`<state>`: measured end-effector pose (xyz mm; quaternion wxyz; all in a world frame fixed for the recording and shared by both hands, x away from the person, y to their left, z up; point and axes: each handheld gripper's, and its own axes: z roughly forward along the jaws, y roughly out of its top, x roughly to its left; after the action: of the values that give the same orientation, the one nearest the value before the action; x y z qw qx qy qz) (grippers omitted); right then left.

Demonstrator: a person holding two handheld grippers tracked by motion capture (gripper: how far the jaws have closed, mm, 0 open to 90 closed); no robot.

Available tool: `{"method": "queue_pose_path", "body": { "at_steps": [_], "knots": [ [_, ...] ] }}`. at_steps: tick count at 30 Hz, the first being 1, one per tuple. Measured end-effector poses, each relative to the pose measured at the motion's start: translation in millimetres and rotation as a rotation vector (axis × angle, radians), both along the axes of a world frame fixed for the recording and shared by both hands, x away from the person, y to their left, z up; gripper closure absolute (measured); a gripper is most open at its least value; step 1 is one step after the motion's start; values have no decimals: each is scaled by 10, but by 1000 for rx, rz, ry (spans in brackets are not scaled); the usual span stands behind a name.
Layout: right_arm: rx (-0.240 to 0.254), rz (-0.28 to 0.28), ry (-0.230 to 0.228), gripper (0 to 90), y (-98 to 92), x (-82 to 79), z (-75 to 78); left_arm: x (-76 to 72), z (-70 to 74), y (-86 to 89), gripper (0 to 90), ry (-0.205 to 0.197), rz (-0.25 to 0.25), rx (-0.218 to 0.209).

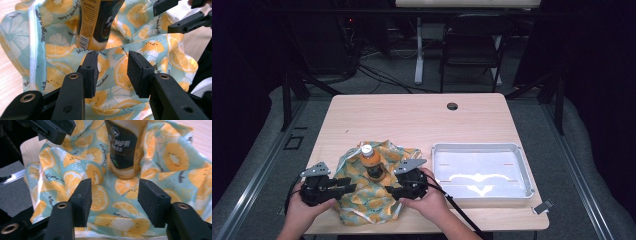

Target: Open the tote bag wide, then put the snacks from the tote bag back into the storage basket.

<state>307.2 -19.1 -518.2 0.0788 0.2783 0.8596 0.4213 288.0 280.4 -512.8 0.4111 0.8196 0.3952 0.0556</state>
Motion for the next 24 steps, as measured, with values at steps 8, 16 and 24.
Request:
{"method": "queue_pose_path", "body": {
  "at_steps": [8,16,24],
  "knots": [
    [-1,-13,-15,440,-31,9,40,-5,32,14,596,-6,28,0],
    [39,-4,14,515,-82,47,133,-9,91,40,559,-27,51,-19],
    [30,-4,8,507,-105,135,337,-15,115,42,557,-44,54,-18]
  ]
}}
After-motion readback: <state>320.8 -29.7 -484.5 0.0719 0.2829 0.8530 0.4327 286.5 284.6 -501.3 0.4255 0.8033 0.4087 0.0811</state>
